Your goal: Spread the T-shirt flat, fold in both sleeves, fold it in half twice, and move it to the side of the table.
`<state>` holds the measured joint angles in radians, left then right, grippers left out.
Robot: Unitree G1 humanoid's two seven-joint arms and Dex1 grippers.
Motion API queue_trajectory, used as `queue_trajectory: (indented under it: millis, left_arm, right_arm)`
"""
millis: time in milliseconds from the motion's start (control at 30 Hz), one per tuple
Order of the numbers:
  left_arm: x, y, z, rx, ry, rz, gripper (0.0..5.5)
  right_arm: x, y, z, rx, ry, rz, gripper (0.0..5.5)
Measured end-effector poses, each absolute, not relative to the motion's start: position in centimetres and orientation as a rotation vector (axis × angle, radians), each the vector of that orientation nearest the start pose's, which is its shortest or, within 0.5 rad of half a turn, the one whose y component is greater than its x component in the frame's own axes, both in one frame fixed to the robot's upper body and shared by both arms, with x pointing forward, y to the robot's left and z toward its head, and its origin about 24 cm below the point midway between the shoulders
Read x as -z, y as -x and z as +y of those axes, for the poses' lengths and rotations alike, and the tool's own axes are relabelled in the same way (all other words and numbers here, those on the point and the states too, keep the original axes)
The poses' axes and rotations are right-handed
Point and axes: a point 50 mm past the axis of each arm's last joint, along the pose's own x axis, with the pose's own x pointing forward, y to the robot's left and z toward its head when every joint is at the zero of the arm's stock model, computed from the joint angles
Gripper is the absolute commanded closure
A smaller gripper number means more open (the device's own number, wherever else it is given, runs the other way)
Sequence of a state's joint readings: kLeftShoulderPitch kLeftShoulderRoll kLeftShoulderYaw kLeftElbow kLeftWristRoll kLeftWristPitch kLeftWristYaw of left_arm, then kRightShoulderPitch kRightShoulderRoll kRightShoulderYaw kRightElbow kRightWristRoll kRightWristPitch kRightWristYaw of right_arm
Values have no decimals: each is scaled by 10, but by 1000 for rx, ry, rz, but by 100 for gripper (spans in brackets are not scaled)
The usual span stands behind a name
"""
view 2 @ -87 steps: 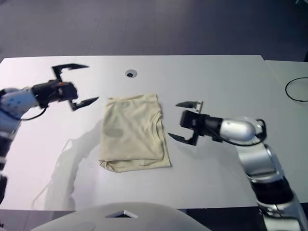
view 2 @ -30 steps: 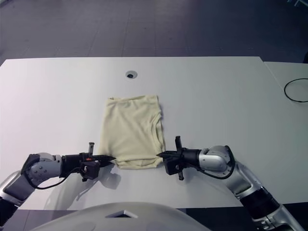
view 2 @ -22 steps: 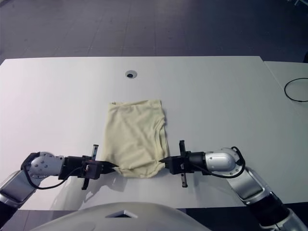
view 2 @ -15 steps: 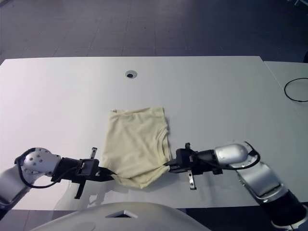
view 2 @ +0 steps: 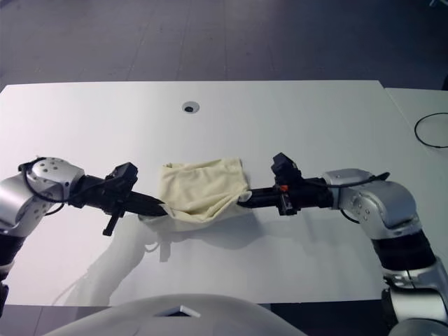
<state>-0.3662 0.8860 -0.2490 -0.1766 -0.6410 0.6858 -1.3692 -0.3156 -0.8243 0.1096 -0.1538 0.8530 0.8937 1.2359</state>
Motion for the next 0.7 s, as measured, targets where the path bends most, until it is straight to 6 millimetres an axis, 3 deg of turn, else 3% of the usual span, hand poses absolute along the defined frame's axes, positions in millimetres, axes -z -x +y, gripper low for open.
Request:
queue_trajectory:
  millis: [300,533,700]
  left_arm:
    - [-134,-299,174,1528,-99,538,549]
    - [-117,-321,176,1462,-110,550,549]
    - [-105,-331,182,1415,-142,579,549]
  right_arm:
    - [-110,-280,-194,-1328,-315,648,549]
    - [-92,-316,-191,-1228,-300,665,549]
    - [-78,-326,-187,-1190,-289,684,549]
